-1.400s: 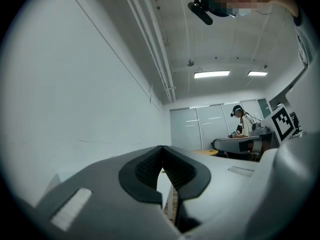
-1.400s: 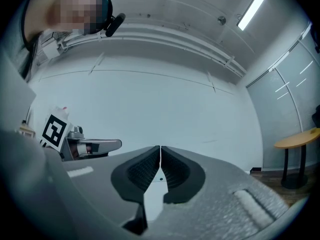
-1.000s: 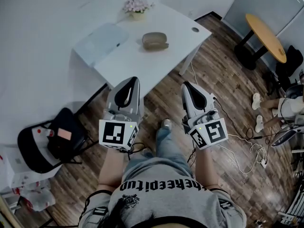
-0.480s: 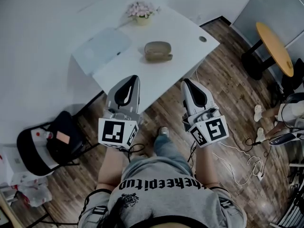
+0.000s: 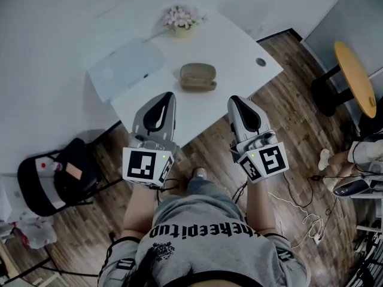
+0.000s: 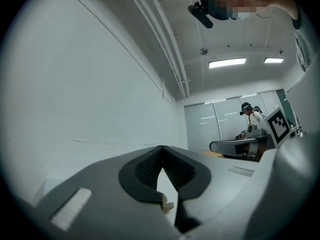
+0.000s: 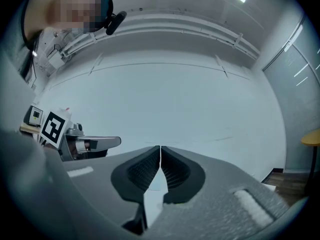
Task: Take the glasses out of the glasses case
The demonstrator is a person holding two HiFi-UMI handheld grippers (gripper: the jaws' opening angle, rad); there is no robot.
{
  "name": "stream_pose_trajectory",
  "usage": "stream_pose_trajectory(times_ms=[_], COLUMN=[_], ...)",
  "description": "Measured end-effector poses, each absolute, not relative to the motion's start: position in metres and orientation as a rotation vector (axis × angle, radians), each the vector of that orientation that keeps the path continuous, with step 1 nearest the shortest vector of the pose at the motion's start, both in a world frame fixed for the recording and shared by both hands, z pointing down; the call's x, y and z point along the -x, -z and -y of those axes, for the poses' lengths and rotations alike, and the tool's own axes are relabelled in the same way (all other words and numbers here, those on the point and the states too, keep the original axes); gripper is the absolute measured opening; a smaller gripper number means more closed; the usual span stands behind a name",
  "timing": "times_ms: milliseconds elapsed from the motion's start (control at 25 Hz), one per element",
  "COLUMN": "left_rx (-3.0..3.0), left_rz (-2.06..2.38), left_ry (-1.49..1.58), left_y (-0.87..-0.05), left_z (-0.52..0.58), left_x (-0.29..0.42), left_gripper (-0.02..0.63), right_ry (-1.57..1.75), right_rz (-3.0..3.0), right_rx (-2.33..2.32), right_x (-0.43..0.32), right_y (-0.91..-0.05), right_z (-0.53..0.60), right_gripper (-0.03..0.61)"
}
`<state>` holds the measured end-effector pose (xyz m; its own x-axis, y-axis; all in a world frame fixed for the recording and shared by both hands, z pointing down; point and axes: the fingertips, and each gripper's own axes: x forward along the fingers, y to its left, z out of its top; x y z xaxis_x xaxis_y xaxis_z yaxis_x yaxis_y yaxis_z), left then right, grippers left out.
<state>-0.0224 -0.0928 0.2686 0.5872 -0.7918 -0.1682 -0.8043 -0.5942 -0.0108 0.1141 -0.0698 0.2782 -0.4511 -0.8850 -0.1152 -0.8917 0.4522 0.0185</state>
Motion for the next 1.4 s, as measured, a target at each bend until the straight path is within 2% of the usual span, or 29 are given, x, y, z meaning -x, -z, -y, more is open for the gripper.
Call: stream_pose_trajectory(times_ms=[560,1400], left_rx=[2.618,2.651], left_rz=[-1.571,-1.585], left_ry=[-0.199,-0.129], left_y=[-0.277,-0.294], left_z=[0.141,0.218], left_x=[-0.009,0.004], left_gripper=[0.02,0.02], right_ry=[-0.04,0.176], right_rz=[-2.747,-2.991], right_rx=[1.396,1.4], right_x=[-0.148,-0.122], right_y=[-0.301,-0.373], right_z=[0.143,0.248], right_gripper=[0.003,0.009])
